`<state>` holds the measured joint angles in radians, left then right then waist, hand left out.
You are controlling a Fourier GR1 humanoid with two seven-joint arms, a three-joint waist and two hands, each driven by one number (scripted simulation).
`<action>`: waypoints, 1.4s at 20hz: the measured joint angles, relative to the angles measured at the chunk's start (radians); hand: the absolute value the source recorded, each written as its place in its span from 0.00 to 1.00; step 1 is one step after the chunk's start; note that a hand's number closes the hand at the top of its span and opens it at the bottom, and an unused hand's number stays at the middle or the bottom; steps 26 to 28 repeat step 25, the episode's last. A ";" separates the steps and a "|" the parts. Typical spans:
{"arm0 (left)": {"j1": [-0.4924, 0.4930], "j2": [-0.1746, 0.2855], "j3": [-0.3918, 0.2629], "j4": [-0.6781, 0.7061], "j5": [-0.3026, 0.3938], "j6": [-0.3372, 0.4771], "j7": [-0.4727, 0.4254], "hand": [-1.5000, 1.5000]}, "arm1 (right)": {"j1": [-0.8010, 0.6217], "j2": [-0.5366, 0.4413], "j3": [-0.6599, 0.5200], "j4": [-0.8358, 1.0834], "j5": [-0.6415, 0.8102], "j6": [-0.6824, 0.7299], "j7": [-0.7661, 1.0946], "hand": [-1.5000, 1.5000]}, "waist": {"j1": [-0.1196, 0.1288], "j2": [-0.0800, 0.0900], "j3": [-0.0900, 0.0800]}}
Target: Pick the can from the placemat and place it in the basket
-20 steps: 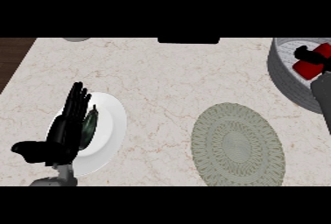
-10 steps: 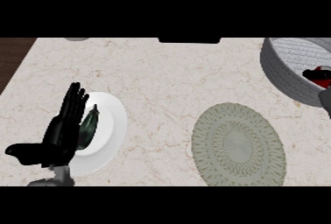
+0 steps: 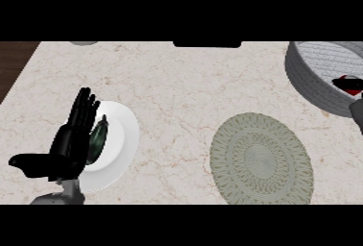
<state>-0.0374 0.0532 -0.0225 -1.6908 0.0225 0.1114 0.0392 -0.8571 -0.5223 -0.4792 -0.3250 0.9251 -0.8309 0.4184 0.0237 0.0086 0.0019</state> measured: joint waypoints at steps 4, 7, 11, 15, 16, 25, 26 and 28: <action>0.010 0.012 0.010 -0.010 0.008 -0.012 0.002 0.50 | -0.001 -0.026 0.011 -0.024 0.010 -0.052 -0.018 0.00 | -0.003 -0.002 -0.001; 0.022 0.011 0.017 -0.005 0.013 -0.016 -0.007 0.50 | -0.005 -0.036 0.026 -0.049 0.030 -0.086 0.009 0.00 | -0.008 -0.004 -0.001; 0.018 0.009 0.019 0.003 0.005 -0.009 -0.003 0.50 | 0.002 -0.048 0.065 -0.092 0.092 -0.086 0.124 0.00 | -0.019 -0.009 -0.003; 0.029 0.009 0.029 -0.003 0.005 -0.001 -0.004 0.50 | 0.040 -0.066 0.063 -0.198 0.099 -0.085 0.196 0.00 | -0.035 -0.015 -0.003; 0.029 0.009 0.031 -0.009 0.004 0.003 0.008 0.50 | 0.056 -0.068 0.058 -0.234 0.089 -0.085 0.202 0.00 | -0.041 -0.018 -0.004; 0.065 0.012 0.044 -0.023 0.010 -0.001 -0.008 0.50 | 0.359 -0.041 0.051 -0.750 -0.059 0.015 0.230 0.00 | -0.065 -0.024 -0.004; 0.065 0.012 0.044 -0.023 0.010 -0.001 -0.008 0.50 | 0.359 -0.041 0.051 -0.750 -0.059 0.015 0.230 0.00 | -0.065 -0.024 -0.004; 0.065 0.012 0.044 -0.023 0.010 -0.001 -0.008 0.50 | 0.359 -0.041 0.051 -0.750 -0.059 0.015 0.230 0.00 | -0.065 -0.024 -0.004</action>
